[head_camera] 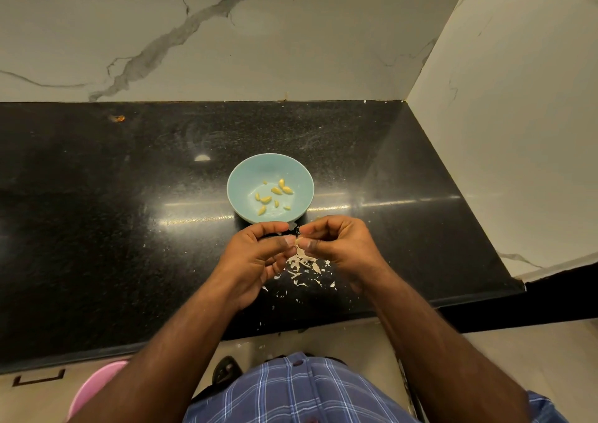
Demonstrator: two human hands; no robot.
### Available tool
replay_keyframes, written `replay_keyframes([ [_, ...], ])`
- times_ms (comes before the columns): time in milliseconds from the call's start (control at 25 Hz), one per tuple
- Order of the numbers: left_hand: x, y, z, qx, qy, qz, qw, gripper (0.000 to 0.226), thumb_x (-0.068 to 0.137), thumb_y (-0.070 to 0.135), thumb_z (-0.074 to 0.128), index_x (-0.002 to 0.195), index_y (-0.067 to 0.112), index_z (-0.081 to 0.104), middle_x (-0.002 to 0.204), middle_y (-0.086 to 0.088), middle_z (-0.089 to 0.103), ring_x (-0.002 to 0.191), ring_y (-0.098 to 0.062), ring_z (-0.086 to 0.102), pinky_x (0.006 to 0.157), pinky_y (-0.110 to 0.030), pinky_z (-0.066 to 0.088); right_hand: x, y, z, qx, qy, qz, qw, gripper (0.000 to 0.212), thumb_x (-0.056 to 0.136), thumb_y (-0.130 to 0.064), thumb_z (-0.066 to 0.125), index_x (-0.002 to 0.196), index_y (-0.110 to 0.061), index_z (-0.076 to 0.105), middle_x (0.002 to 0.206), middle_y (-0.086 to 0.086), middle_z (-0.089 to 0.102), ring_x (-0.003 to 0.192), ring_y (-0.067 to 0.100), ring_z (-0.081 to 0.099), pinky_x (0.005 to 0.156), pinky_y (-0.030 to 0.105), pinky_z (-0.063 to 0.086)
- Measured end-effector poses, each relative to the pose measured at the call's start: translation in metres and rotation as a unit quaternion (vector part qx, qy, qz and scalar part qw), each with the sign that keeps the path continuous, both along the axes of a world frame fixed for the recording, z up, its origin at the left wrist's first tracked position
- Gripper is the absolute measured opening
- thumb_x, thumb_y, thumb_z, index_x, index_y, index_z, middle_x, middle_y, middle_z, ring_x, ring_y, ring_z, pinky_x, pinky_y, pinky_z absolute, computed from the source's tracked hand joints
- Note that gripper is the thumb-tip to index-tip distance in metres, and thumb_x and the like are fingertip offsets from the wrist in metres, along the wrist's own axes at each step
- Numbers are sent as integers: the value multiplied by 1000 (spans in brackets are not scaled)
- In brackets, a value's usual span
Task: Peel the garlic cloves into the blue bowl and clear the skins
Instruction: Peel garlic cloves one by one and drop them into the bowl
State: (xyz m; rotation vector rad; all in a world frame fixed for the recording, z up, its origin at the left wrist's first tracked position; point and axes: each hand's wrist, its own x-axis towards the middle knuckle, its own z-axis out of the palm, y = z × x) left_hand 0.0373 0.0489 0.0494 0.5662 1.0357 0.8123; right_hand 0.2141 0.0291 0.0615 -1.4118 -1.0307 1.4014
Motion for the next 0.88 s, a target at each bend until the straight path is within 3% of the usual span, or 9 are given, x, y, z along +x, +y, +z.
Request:
replay_keyframes([
  [160,-1,1,-2,-1,-17,15,1000,30,86,-3,72,113,7,63,84,-6,75,73,-17,71,62,-23,56,-1,1,1,4,-2,1,1000,23,76,10,80,91,-7,75,79,6,76,74,14,72,70,23,58],
  [320,-1,2,-3,-10,-40,30,999,35,84,-9,70,114,7,63,84,-5,74,74,-17,69,61,-22,56,-3,-1,2,1,-12,3,1000,24,79,9,78,95,-9,75,90,13,77,82,20,74,75,29,61],
  [560,-3,1,-5,-11,-42,39,998,39,82,-13,70,114,8,64,87,-6,69,75,-16,68,60,-23,56,-6,-2,3,-5,-27,4,1000,21,85,1,76,101,-12,73,89,9,76,84,18,74,74,31,61],
  [880,2,-5,-5,-1,-25,31,999,31,84,-11,69,109,7,65,90,-8,76,78,-14,73,67,-21,59,-21,-5,1,26,-68,-76,994,24,83,4,76,95,-15,68,83,8,74,76,17,71,68,28,58],
])
